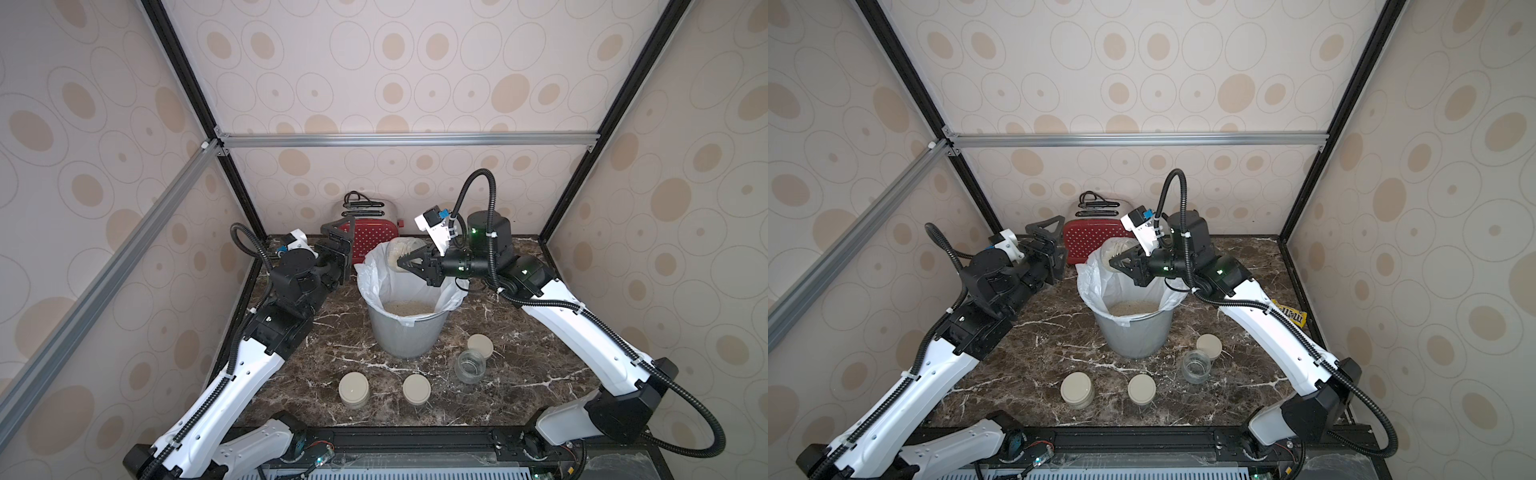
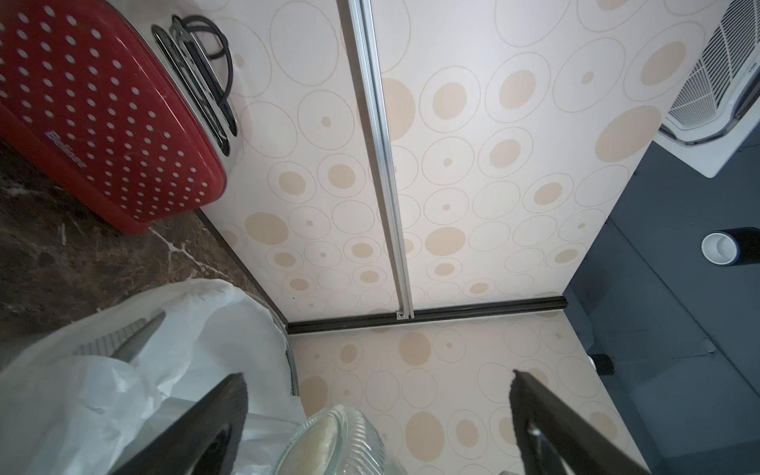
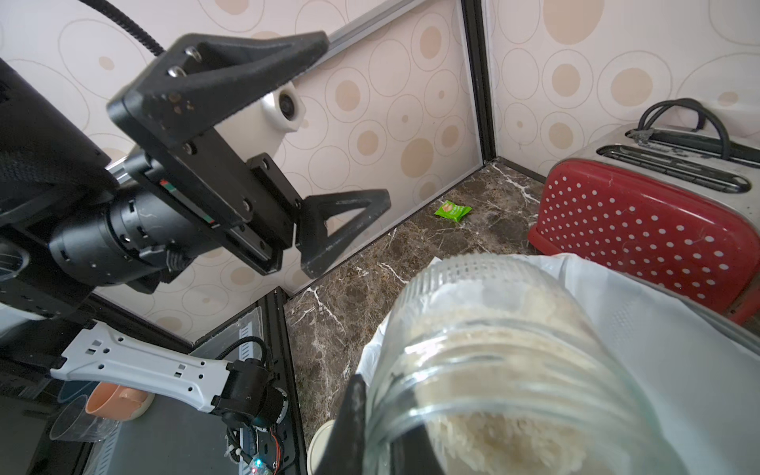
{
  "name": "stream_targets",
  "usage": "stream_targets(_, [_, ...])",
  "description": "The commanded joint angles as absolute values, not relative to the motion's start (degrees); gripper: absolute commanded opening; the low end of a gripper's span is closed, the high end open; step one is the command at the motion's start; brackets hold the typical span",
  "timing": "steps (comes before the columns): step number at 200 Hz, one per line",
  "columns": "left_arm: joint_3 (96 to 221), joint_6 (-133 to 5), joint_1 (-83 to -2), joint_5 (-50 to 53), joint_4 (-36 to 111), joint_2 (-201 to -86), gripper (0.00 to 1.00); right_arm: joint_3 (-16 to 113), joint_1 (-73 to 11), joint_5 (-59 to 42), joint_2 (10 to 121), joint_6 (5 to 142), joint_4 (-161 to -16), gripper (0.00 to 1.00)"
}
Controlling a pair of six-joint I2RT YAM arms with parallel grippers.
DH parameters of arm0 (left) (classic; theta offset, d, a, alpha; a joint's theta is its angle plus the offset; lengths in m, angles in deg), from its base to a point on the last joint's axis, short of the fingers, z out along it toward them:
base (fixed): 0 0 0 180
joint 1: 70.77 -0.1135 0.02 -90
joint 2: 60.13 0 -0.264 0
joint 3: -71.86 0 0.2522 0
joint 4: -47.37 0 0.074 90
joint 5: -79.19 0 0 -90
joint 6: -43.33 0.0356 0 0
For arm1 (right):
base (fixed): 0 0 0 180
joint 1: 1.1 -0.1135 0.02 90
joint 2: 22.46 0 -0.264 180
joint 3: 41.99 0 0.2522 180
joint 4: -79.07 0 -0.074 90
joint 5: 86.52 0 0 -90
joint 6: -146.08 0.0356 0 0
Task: Empty moldy rice from jars
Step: Pour the moldy rice from the jar into the trash bin.
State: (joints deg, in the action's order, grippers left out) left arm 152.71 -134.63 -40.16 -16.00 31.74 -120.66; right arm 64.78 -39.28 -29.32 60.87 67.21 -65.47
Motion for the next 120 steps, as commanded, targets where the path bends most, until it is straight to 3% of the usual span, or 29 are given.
stream_targets(1, [155.3,-138.9,-38.6,-13.3,35.1,-123.1,0.99,67.5,-39.7,-29.7,60.1,67.2,-72.3,0.0])
stream_targets(120, [156.1,-146.4,-35.5,-4.8,42.5,-129.6,0.99,65.3,-40.1,-31.3,59.7,71.2,-79.0,0.0])
